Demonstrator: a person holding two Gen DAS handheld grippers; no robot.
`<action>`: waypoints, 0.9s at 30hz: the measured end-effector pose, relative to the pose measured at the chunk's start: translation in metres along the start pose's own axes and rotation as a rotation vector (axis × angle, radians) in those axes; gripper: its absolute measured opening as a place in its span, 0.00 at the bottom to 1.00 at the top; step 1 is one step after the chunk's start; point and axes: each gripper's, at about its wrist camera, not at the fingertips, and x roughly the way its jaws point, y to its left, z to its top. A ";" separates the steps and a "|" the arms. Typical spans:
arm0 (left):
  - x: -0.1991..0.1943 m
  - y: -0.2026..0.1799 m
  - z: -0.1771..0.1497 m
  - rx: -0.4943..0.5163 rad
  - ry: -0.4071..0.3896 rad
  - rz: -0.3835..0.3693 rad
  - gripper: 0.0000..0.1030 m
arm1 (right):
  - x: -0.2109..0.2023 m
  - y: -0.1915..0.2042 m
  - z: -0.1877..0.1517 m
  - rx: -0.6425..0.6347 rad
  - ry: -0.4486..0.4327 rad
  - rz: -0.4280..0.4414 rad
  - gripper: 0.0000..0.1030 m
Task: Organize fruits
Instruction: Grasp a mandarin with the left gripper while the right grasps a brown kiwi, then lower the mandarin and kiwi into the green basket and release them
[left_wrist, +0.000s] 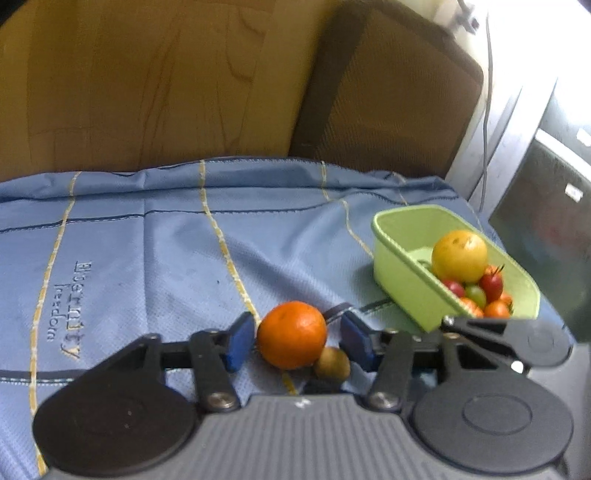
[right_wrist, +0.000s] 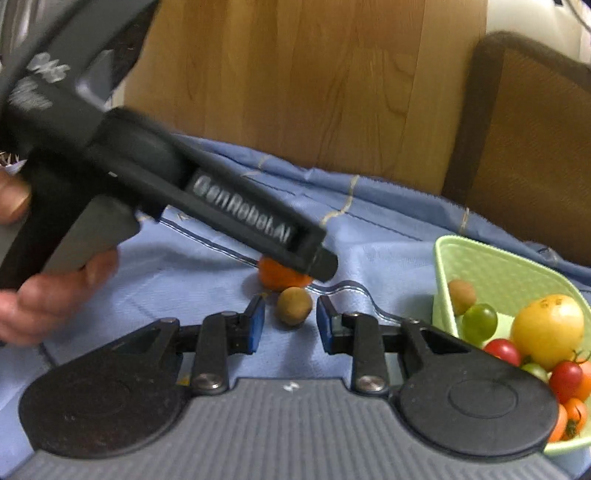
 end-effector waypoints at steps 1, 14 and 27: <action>0.001 0.000 -0.001 0.007 -0.002 0.008 0.40 | 0.003 -0.002 0.001 0.010 0.008 0.005 0.33; -0.034 -0.023 0.009 0.012 -0.072 -0.057 0.39 | -0.017 0.000 -0.002 -0.014 -0.052 0.022 0.24; 0.001 -0.116 0.044 0.076 -0.067 -0.163 0.39 | -0.107 -0.074 -0.032 0.136 -0.237 -0.209 0.24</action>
